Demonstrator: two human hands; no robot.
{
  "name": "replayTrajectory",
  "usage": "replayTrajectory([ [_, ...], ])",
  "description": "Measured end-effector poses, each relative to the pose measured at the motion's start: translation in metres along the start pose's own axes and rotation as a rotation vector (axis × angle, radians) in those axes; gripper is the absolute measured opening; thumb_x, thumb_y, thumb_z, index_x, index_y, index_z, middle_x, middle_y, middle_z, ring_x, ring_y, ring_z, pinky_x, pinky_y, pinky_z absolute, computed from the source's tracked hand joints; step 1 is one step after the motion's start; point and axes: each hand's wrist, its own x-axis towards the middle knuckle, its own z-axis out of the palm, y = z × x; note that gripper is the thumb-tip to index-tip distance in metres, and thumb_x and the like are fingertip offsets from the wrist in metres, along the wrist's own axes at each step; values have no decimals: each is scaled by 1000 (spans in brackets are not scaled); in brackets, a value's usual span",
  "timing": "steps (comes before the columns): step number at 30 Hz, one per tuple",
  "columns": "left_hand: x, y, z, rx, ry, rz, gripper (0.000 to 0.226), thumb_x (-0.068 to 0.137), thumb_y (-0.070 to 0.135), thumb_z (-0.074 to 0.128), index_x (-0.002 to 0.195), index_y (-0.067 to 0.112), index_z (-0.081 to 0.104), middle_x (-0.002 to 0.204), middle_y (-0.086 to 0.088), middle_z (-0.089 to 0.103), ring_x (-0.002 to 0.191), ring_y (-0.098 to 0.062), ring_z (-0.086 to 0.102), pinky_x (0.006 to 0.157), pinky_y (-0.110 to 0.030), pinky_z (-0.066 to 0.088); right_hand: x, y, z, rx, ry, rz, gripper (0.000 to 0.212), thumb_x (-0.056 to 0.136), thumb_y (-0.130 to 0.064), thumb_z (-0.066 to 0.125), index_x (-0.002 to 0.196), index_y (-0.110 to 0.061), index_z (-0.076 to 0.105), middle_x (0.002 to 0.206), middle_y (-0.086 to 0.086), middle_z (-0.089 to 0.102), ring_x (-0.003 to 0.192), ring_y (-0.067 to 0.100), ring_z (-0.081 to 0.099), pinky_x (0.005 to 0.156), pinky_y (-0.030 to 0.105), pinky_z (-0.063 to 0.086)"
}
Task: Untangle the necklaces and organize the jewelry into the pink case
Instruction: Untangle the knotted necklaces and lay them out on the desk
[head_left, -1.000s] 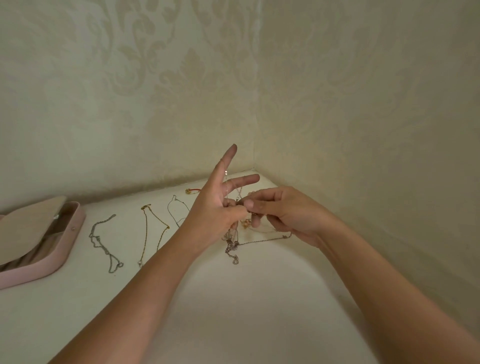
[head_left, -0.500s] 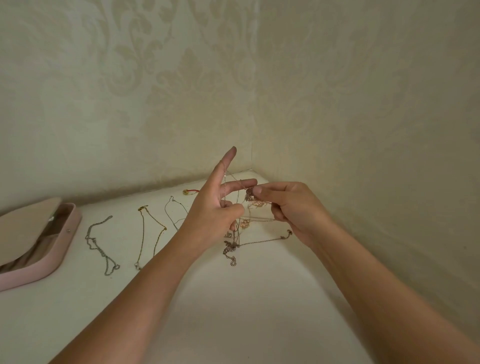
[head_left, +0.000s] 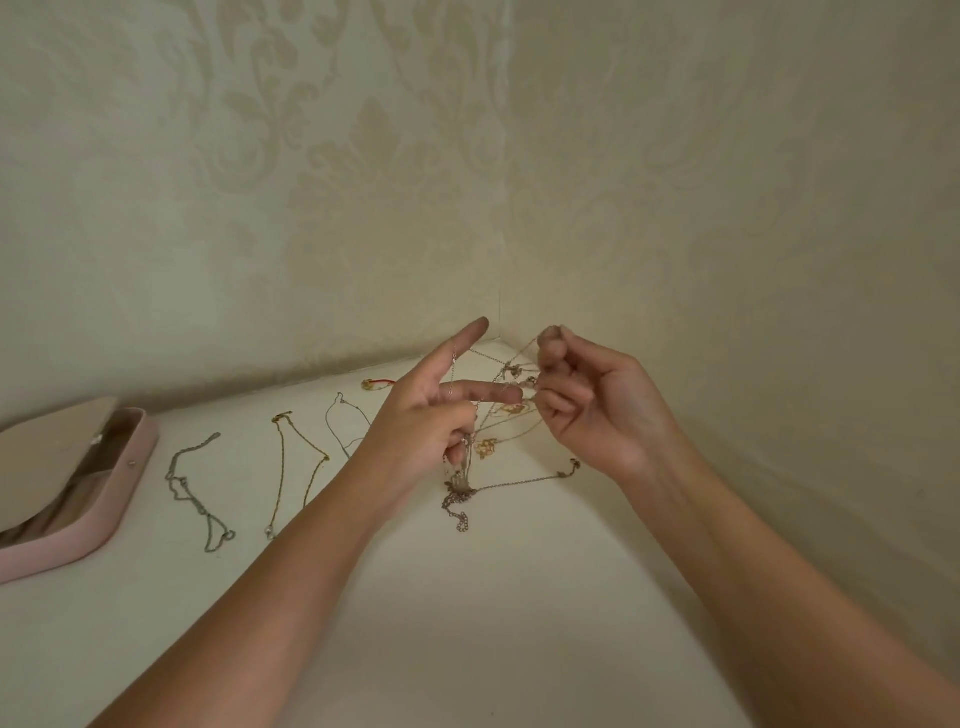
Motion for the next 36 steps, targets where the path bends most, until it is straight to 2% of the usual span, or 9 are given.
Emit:
replayTrajectory([
  [2, -1, 0, -1, -1, -15, 17, 76, 80, -19, 37, 132, 34, 49, 95, -6, 74, 41, -6, 27, 45, -20, 38, -1, 1, 0, 10, -32, -16, 14, 86, -21, 52, 91, -11, 60, 63, -7, 63, 28, 4, 26, 38, 13, 21],
  [4, -1, 1, -4, -43, 0, 33, 62, 81, -18, 35, 119, 26, 56, 91, -7, 74, 38, -7, 26, 44, -21, 38, -3, 1, 0, -56, -114, -27, 28, 88, -25, 49, 113, -18, 61, 92, -5, 73, 30, 4, 27, 41, 12, 22],
  [8, 0, 1, -8, -169, 84, 17, 28, 88, -10, 42, 85, 13, 58, 91, -14, 71, 36, -8, 27, 42, -21, 39, -4, 0, -1, -331, -192, -66, 50, 89, -24, 51, 137, -36, 44, 125, 5, 65, 35, 3, 27, 44, 11, 27],
  [14, 5, -10, -10, -74, 104, -100, 16, 84, 12, 70, 99, 13, 65, 68, 3, 55, 41, -7, 33, 43, -20, 37, -3, -13, -5, -474, -126, -131, 46, 87, -21, 56, 133, -25, 52, 120, 4, 68, 73, 8, 65, 65, 17, 52],
  [20, 6, -13, -10, 71, 102, -129, 7, 83, 20, 73, 83, 15, 68, 63, 7, 43, 39, -4, 30, 39, -15, 30, -5, 1, -1, -1035, -48, -168, 60, 102, -17, 44, 146, -47, 18, 98, 4, 74, 47, 10, 49, 56, 19, 47],
  [25, 4, -11, -5, 195, 123, -40, 17, 78, 20, 78, 90, 18, 66, 75, 6, 56, 42, 1, 43, 42, -11, 31, -4, 6, 3, -1229, 29, -353, 72, 98, -11, 52, 146, -51, 17, 62, -1, 68, 38, 12, 35, 41, 21, 38],
  [28, 4, -10, -3, 223, 135, 34, 6, 81, 16, 75, 84, 16, 69, 74, 8, 59, 40, 1, 42, 45, -8, 31, -4, 8, 4, -1246, 102, -375, 85, 89, -14, 66, 147, -51, 16, 67, 22, 62, 39, 12, 35, 40, 22, 36],
  [32, 5, -12, -3, 211, 155, 29, 2, 83, 17, 73, 82, 17, 71, 68, 18, 64, 48, -2, 48, 49, -14, 42, -3, 6, 2, -1164, 152, -265, 94, 82, -21, 75, 151, -38, 13, 67, 1, 70, 36, 9, 38, 41, 19, 37],
  [36, 8, -14, -8, 124, 178, -26, 5, 79, 23, 75, 83, 19, 75, 91, -2, 73, 67, -13, 62, 69, -31, 55, 0, 3, -3, -889, 186, -147, 86, 84, -17, 72, 152, -23, 20, 63, -3, 65, 41, 9, 44, 46, 18, 37],
])
